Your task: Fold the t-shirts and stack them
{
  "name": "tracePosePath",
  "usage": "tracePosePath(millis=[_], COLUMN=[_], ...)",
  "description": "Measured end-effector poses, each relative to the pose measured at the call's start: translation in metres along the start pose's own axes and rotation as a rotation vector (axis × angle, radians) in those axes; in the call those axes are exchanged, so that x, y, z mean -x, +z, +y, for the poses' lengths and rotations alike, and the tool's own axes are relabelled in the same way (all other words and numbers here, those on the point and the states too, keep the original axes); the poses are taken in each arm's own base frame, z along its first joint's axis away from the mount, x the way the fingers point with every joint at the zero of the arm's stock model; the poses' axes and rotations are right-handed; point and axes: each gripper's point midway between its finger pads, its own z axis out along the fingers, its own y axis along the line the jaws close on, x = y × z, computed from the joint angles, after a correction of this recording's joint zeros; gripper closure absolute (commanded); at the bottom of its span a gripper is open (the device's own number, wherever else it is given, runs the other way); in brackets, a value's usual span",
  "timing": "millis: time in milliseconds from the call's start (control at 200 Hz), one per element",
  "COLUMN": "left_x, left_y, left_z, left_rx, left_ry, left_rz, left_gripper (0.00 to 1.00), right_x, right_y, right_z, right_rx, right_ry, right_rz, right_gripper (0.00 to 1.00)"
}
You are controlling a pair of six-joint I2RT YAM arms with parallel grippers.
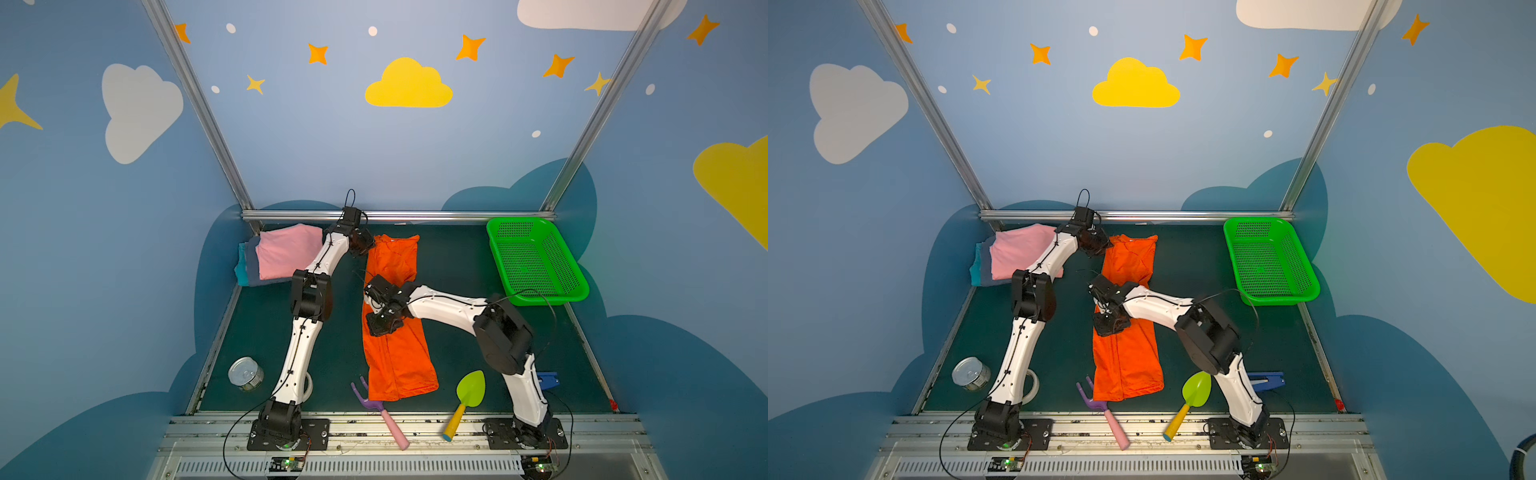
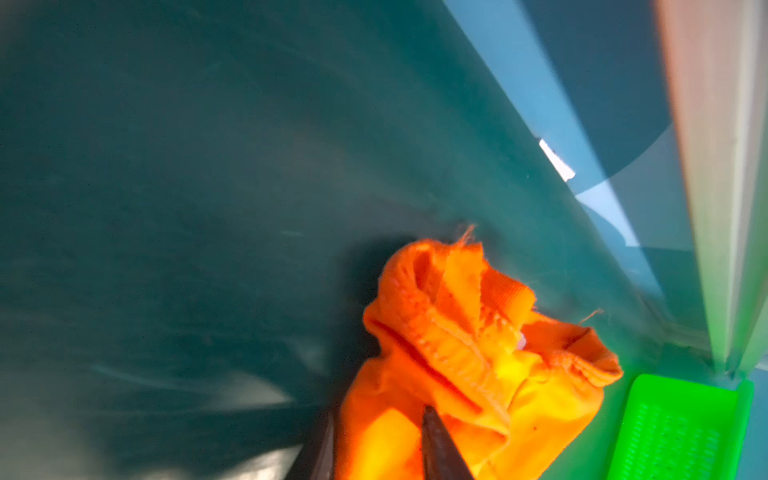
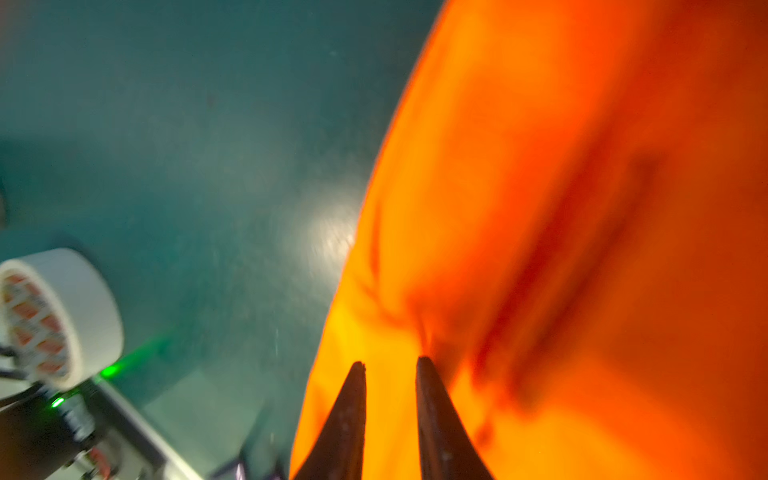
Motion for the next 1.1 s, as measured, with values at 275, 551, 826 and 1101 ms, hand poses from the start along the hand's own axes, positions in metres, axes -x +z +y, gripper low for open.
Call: tracePosePath(millis=[275, 551, 826, 1101], left_x=[-0.006, -0.029, -0.086, -0.155], left_y=[-0.039, -0.159, -0.155, -0.116], left_z=[-0.011, -0.038, -0.01, -0.011], left_rx=[0.017, -0.039, 0.017, 0.083], left_ry=[0.033, 0.08, 0.102, 0.183], left_rz=[0.006, -0.086, -0.029, 0.096], left_gripper=[0.51, 0.49, 0.48, 0.47], right_x=[-0.009, -0.068, -0.075, -0.114], right_y=[-0.061, -0.017, -0.032, -0.065], right_z=[-0.066, -0.107, -0.149, -0.21], right_rx=[-0.071, -0.175, -0.169, -0.26], right_ry=[0.218, 0.354, 0.56, 0.758], right_rz=[-0.101, 0.038, -0.044, -0.113], right_gripper=[0.83, 0.84, 0.83, 0.82])
